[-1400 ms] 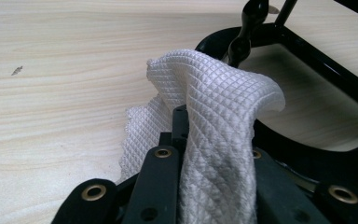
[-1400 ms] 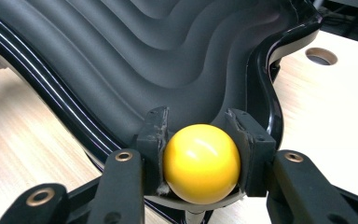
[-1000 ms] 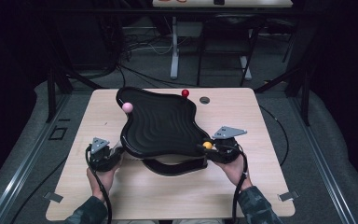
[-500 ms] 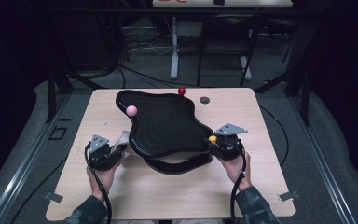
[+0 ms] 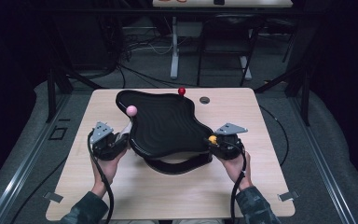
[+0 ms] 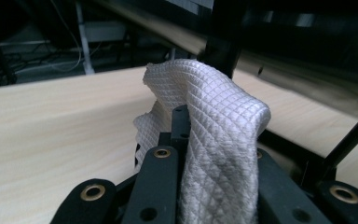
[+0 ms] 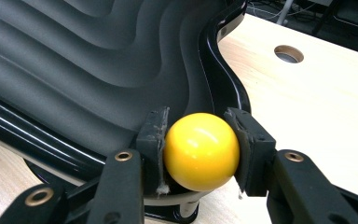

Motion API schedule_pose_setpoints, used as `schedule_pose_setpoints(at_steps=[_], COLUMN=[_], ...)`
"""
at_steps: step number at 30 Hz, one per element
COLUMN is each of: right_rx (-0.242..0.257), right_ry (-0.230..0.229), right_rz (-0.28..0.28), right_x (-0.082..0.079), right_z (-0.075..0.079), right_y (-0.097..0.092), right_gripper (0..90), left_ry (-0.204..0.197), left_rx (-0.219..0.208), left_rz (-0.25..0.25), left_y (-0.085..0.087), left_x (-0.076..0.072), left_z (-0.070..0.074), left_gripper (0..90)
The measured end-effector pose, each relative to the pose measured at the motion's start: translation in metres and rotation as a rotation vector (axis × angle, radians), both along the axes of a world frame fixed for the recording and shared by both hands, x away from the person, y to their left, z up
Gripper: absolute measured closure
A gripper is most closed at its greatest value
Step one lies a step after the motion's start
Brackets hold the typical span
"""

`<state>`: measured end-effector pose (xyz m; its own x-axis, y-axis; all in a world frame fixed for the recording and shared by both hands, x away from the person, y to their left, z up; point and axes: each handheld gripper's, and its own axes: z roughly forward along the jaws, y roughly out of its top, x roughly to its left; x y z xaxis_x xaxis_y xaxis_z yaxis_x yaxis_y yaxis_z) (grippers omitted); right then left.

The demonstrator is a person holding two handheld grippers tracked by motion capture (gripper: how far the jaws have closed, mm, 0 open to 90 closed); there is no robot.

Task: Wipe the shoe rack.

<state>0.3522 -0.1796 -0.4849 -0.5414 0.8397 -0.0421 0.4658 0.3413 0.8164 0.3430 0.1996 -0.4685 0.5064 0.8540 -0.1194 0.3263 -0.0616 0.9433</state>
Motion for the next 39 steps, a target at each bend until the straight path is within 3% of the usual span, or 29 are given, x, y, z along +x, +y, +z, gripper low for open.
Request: schedule_pose_setpoints(at_steps=[3,15,19,21,25,33,34,39], right_rx=[0.006,0.006,0.005,0.004,0.005,-0.004,0.012,0.003], right_ry=[0.002,0.003,0.002,0.003,0.002,0.002,0.004,0.003], right_rz=[0.003,-0.001,0.001,-0.001,0.003,-0.008,0.013,0.001], right_x=[0.000,0.000,0.000,0.000,0.000,-0.001,0.000,-0.001], right_z=[0.000,0.000,0.000,0.000,0.000,0.000,0.000,0.000], right_y=[0.000,0.001,0.001,0.001,0.001,0.001,0.001,0.001], right_gripper=[59.8,59.8,59.8,59.8,59.8,59.8,59.8,59.8], left_ry=[-0.001,0.041,0.088,0.092,0.115,0.208,0.215,0.242], left_rx=[-0.026,0.006,0.039,0.052,0.055,0.079,0.076,0.102], left_rz=[-0.004,0.002,0.003,0.011,0.014,0.014,0.012,0.011], left_y=[0.004,0.001,-0.002,-0.006,-0.005,-0.009,-0.009,-0.015], left_x=[0.002,0.002,0.003,0.001,0.002,0.007,0.007,0.009], left_z=[0.003,-0.009,-0.020,-0.026,-0.031,-0.054,-0.057,-0.068], left_gripper=[83.3,83.9,84.2,84.1,84.2,84.2,84.2,84.2])
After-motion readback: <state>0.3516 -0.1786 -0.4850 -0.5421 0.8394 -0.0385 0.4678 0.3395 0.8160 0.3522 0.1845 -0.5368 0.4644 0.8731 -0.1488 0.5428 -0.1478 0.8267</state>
